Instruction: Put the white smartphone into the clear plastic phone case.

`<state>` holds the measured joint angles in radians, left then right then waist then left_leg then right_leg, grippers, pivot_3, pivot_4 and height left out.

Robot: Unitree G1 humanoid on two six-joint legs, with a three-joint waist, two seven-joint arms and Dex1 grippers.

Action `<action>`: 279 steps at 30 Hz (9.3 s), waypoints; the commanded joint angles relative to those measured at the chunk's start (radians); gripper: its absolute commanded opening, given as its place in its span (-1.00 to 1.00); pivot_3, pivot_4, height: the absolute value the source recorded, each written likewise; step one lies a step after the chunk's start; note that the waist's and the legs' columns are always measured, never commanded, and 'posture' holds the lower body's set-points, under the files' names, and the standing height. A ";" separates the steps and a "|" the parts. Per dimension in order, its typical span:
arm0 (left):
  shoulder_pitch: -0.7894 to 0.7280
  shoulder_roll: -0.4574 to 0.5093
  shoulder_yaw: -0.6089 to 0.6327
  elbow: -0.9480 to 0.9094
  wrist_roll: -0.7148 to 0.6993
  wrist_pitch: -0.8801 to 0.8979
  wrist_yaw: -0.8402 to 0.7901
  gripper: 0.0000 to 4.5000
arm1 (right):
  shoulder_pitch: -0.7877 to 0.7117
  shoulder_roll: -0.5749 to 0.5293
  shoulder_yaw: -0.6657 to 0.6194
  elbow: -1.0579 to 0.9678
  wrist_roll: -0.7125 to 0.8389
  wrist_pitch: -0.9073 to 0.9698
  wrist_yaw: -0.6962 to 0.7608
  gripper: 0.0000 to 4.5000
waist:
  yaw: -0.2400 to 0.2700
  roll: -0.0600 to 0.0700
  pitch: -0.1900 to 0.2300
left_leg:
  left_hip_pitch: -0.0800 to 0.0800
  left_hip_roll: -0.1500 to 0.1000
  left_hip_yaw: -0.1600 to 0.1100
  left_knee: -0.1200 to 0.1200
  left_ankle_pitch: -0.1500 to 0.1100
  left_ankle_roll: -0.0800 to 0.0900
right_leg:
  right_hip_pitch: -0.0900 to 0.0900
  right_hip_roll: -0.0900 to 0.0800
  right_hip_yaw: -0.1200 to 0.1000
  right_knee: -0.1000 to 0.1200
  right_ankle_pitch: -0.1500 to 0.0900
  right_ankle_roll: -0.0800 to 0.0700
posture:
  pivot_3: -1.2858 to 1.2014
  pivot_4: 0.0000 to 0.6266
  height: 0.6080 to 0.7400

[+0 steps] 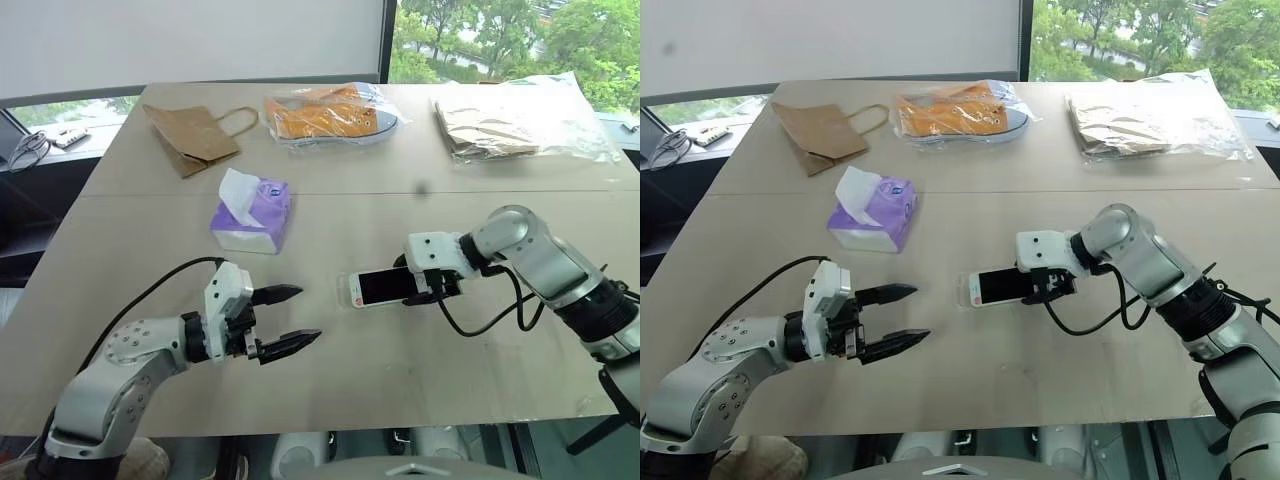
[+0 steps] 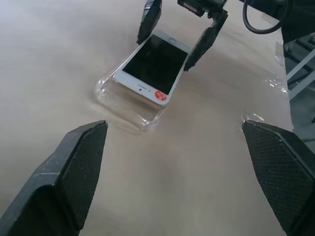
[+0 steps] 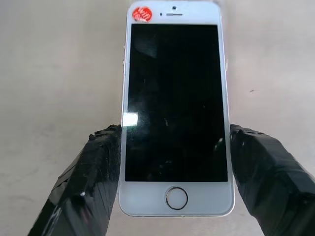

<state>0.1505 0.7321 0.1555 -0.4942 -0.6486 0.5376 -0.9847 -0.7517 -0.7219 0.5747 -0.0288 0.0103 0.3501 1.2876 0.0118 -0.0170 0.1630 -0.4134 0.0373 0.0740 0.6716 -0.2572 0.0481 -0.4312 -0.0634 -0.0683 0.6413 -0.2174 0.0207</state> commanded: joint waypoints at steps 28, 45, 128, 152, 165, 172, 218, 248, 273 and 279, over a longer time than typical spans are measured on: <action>0.012 0.001 -0.012 0.022 0.037 -0.078 -0.016 1.00 | -0.055 0.064 0.008 -0.087 -0.107 0.234 0.044 0.29 | -0.003 0.000 0.000 | 0.001 0.000 0.000 0.000 -0.001 0.001 | 0.000 0.001 -0.002 0.002 0.000 -0.001 | 0.03 -0.52 1.00; 0.010 -0.004 -0.023 0.027 0.047 -0.085 -0.017 1.00 | -0.073 0.062 0.029 -0.123 -0.112 0.284 0.079 0.29 | -0.001 0.000 0.000 | 0.001 0.000 0.000 0.000 0.000 0.001 | 0.000 0.001 -0.003 0.002 0.000 -0.001 | 0.03 -0.52 1.00; -0.245 -0.105 -0.267 0.311 0.316 -0.203 -0.013 -0.99 | 0.107 0.064 -0.091 -0.370 0.162 0.343 -0.062 -1.00 | 0.000 0.000 -0.003 | 0.001 0.000 0.000 0.004 -0.002 0.004 | 0.001 0.001 -0.003 0.006 0.001 0.000 | 0.03 -0.52 1.00; -0.228 -0.110 -0.270 0.292 0.316 -0.203 0.005 -0.99 | 0.095 0.126 -0.123 -0.298 0.224 0.334 -0.078 -1.00 | 0.000 0.000 -0.003 | 0.001 0.000 -0.001 0.005 -0.002 0.004 | 0.001 0.001 -0.003 0.006 0.001 0.000 | 0.03 -0.52 1.00; -0.237 -0.112 -0.275 0.298 0.314 -0.204 0.007 -0.99 | 0.061 0.209 -0.041 -0.097 0.096 0.236 -0.170 -1.00 | 0.000 0.000 -0.003 | 0.001 0.000 0.000 0.005 -0.002 0.004 | 0.001 0.002 -0.003 0.006 0.001 0.000 | 0.03 -0.52 1.00; -0.229 -0.112 -0.274 0.291 0.311 -0.204 0.012 -0.99 | 0.037 0.187 0.055 -0.008 0.002 0.168 -0.108 -1.00 | 0.000 0.000 -0.004 | 0.001 0.000 0.000 0.005 -0.002 0.004 | 0.001 0.002 -0.003 0.006 0.001 0.000 | 0.03 -0.52 1.00; -0.393 -0.130 -0.320 0.434 0.342 -0.181 -0.009 -0.99 | 0.360 -0.054 -0.358 -0.459 0.068 0.502 -0.376 -1.00 | 0.000 0.004 -0.012 | 0.010 0.000 0.001 -0.002 -0.003 0.005 | 0.009 0.000 -0.002 0.001 -0.001 -0.002 | 0.03 -0.52 1.00; -0.388 -0.157 -0.334 0.432 0.375 -0.189 -0.021 -0.99 | 0.269 0.024 -0.123 -0.437 0.021 0.413 -0.357 -1.00 | 0.001 0.003 -0.012 | 0.011 0.000 0.001 -0.001 -0.003 0.005 | 0.010 0.000 -0.002 0.001 -0.001 -0.002 | 0.03 -0.52 1.00; -0.358 -0.111 -0.172 0.351 0.293 -0.153 -0.021 -0.99 | 0.349 0.078 -0.280 -0.431 0.080 0.377 -0.371 -1.00 | -0.015 0.003 -0.010 | 0.011 0.002 0.000 -0.002 -0.003 0.005 | 0.009 -0.001 -0.001 0.002 0.000 -0.002 | 0.03 -0.52 1.00; -0.384 -0.095 -0.148 0.302 0.221 -0.094 -0.041 -0.99 | 0.408 0.035 -0.383 -0.436 0.122 0.367 -0.397 -1.00 | -0.004 0.002 -0.010 | 0.009 0.000 0.000 -0.002 -0.003 0.005 | 0.009 -0.001 -0.001 0.000 0.000 -0.001 | 0.03 -0.52 1.00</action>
<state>-0.2178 0.6328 -0.0046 -0.1502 -0.3998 0.4362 -1.0219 -0.3515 -0.6695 0.2432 -0.4271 0.1157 0.7347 0.8988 0.0078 -0.0149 0.1532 -0.4042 0.0371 0.0746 0.6695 -0.2600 0.0528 -0.4226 -0.0641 -0.0692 0.6412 -0.2173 0.0195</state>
